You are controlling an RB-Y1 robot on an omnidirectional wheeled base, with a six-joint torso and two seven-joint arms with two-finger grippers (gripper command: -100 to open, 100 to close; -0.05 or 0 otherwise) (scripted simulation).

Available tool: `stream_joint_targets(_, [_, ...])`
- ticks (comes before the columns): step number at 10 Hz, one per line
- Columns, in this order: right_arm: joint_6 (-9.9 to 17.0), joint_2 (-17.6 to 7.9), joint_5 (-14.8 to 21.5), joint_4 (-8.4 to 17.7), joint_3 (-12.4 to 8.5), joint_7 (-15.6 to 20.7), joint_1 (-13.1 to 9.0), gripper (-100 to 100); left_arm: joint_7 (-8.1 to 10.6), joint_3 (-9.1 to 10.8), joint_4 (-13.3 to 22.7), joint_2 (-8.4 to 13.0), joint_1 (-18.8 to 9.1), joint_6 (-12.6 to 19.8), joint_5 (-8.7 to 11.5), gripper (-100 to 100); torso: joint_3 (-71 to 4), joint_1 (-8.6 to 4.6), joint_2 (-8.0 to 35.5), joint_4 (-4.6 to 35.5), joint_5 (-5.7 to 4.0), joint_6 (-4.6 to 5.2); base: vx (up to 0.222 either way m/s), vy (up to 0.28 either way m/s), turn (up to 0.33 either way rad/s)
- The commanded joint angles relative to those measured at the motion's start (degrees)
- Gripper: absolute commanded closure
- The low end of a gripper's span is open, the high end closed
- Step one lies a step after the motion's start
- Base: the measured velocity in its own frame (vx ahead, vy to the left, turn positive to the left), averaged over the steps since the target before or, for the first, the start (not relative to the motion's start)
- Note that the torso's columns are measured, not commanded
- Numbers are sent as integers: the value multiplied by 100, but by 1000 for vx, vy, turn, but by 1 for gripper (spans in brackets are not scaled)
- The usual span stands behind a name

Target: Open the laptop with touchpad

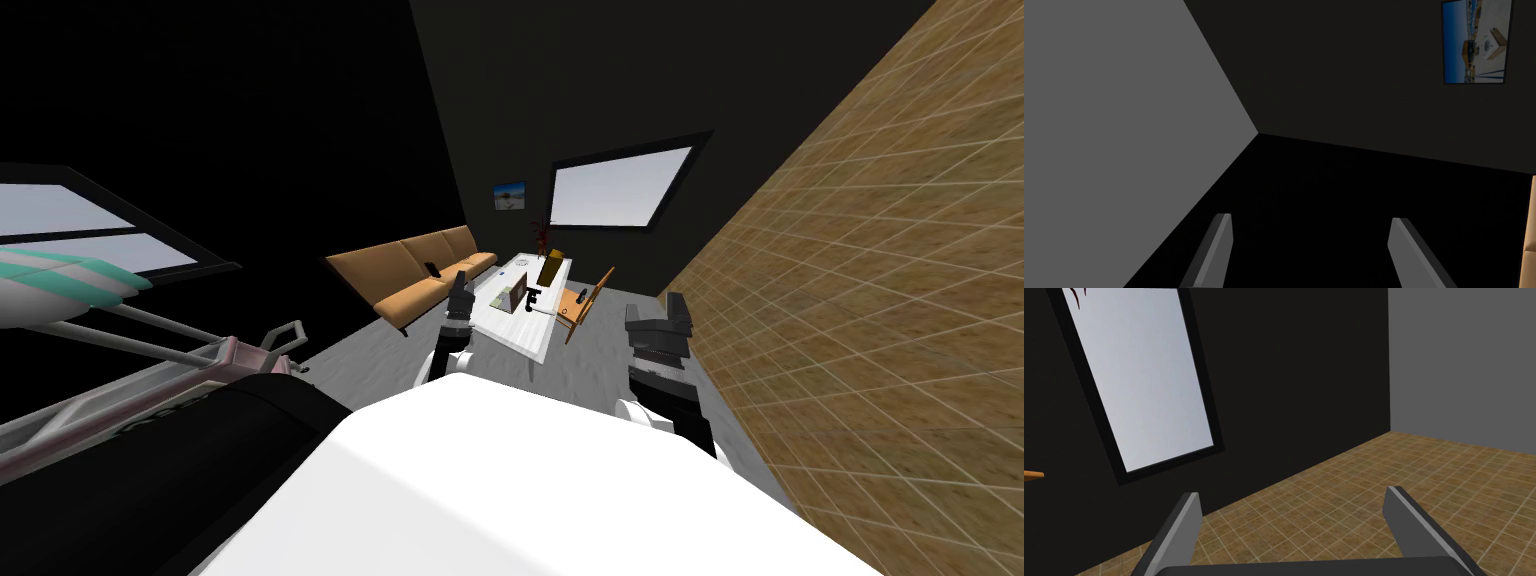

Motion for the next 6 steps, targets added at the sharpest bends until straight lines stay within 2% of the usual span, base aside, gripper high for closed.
stream_joint_targets(1, [0,0,0,0,0,0,0,0,0,0,0,0,0,0,0,0,-467,0,232,235,0,0,0,0,0])
stream_joint_targets(6, [-1,0,0,-1,0,0,0,0,0,0,-1,0,0,0,0,0,-4536,0,2269,2268,0,0,0,0,0])
